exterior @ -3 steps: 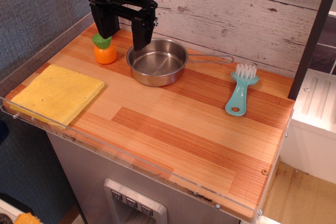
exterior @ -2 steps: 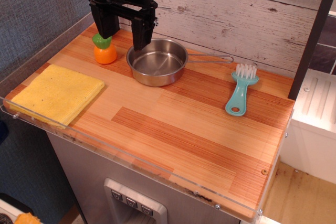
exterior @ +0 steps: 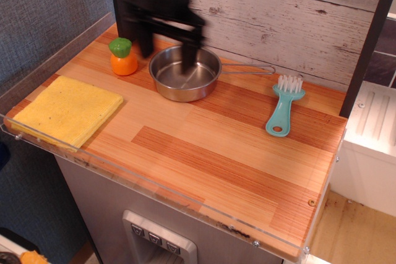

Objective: Move the brush to the front center table edge

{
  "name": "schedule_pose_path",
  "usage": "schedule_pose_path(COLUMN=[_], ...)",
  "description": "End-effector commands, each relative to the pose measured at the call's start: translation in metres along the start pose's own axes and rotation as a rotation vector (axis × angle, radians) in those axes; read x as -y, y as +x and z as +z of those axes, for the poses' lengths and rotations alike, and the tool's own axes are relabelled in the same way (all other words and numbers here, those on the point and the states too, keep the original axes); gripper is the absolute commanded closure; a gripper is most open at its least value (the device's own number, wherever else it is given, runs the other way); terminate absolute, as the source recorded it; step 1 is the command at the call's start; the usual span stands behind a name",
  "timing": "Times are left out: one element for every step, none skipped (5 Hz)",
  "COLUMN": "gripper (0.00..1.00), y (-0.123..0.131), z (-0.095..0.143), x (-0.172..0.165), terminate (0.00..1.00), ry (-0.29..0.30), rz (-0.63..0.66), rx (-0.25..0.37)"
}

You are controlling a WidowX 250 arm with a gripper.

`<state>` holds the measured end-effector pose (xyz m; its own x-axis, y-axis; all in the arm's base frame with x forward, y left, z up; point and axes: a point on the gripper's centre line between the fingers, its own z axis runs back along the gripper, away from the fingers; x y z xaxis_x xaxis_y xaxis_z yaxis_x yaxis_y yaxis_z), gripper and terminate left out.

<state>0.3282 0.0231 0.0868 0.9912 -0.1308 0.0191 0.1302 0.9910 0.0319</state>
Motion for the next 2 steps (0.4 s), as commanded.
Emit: schedule_pose_path(gripper=[0.0,0.0], y=[0.04,0.059], z=[0.006,-0.015], x=[0.075,0.086], terminate=[0.0,0.0], ry=[-0.016,-0.021], rz=[-0.028,0.039], rx=[0.064,0.031])
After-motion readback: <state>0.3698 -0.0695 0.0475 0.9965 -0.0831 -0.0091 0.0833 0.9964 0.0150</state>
